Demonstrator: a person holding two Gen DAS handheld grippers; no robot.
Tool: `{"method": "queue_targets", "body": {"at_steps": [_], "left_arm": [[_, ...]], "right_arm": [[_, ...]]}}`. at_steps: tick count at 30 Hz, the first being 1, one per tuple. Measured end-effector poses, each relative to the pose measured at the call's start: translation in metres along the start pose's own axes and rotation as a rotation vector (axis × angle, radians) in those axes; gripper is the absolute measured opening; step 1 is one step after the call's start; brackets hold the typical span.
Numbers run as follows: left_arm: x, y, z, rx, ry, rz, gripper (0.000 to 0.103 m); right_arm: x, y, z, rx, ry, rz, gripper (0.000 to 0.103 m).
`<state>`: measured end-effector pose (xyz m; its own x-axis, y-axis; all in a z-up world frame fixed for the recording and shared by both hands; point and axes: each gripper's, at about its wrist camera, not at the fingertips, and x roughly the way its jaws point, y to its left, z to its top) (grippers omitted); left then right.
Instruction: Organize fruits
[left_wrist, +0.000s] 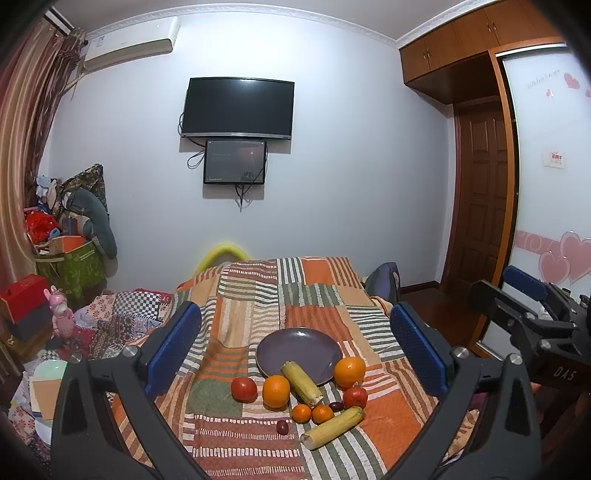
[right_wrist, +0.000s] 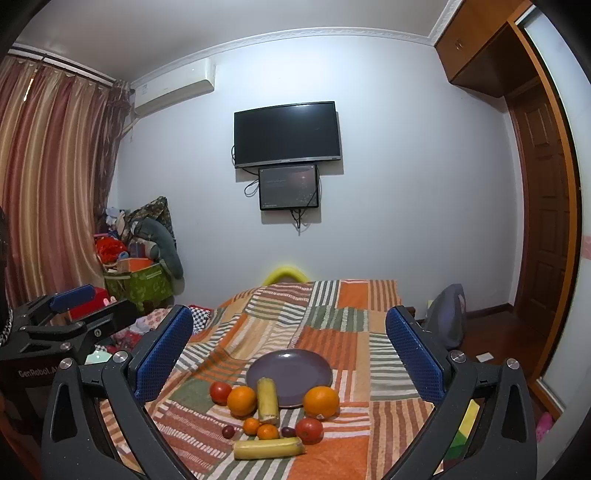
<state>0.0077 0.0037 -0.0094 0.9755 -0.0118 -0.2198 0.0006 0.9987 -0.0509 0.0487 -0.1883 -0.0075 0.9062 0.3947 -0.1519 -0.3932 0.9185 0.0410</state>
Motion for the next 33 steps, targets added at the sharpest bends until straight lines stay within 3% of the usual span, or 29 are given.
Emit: {"method": "queue_targets", "body": {"at_steps": [33], "left_arm": [[0.0022, 0.0002, 0.0005, -0.001, 0.007, -0.004, 0.103]], "right_arm": [[-0.0012, 0.0000, -0.0038, 0.026, -0.007, 0.011, 0.103]]}}
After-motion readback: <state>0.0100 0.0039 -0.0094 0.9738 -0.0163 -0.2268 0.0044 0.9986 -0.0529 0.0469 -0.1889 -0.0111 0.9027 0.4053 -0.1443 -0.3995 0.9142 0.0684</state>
